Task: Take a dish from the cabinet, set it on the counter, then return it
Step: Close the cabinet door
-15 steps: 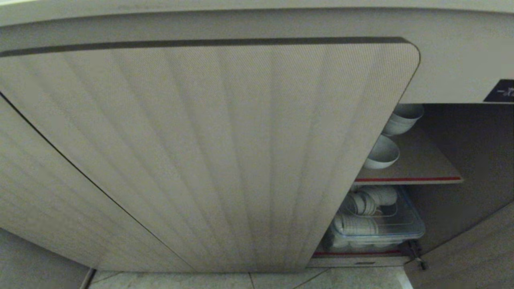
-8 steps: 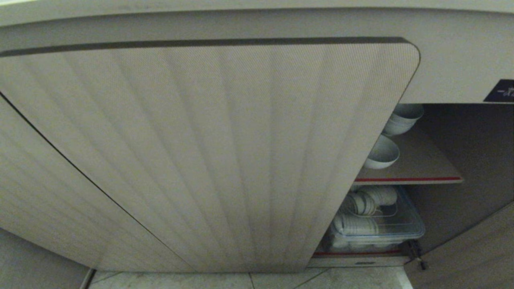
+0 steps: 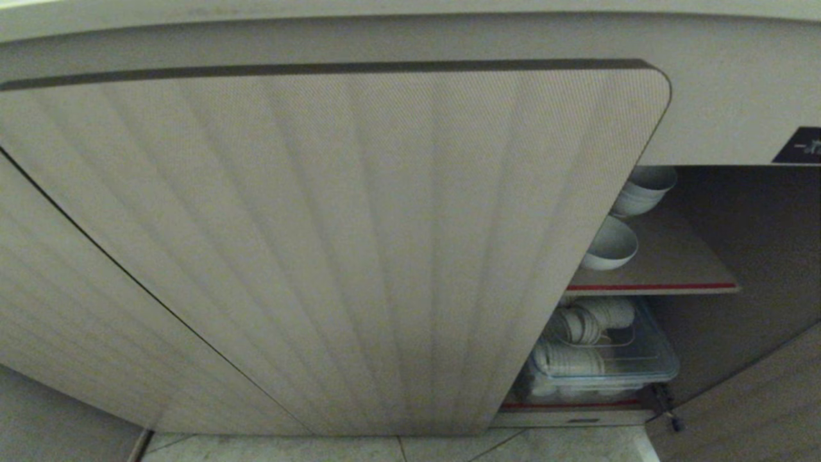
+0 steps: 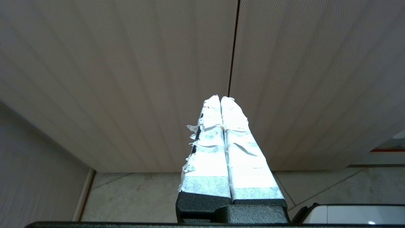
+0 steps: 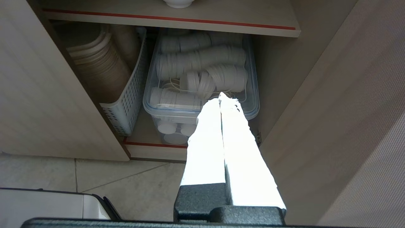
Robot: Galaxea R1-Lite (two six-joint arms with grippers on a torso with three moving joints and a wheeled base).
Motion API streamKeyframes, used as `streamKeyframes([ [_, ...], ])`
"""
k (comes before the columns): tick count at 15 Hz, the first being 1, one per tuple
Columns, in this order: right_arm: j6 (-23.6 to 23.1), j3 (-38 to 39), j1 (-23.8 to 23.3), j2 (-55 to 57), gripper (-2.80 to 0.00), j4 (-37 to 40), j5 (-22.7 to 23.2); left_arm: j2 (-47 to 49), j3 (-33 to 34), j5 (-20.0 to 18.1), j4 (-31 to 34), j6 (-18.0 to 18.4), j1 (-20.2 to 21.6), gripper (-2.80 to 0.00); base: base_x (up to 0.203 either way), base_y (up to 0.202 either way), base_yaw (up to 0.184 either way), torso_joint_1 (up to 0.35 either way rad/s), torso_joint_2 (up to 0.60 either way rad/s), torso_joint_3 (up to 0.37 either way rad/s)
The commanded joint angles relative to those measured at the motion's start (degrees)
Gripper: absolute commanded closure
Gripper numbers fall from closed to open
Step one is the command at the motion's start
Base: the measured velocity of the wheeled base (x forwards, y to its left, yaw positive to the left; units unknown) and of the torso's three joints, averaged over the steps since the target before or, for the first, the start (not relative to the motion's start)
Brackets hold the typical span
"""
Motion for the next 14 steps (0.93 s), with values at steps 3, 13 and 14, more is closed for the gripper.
streamKeyframes([
  [3, -0.02, 0.00, 0.02, 0.00, 0.00, -0.01, 0.00, -0.02, 0.00, 0.00, -0.01, -0.01, 0.00, 0.00, 0.000, 0.000, 0.000, 0.000, 0.00, 0.000],
  [13, -0.02, 0.00, 0.02, 0.00, 0.00, -0.01, 0.00, -0.02, 0.00, 0.00, -0.01, -0.09, 0.00, 0.00, 0.000, 0.000, 0.000, 0.000, 0.00, 0.000],
  [14, -0.02, 0.00, 0.02, 0.00, 0.00, -0.01, 0.00, -0.02, 0.00, 0.00, -0.01, -0.09, 0.00, 0.00, 0.000, 0.000, 0.000, 0.000, 0.00, 0.000],
])
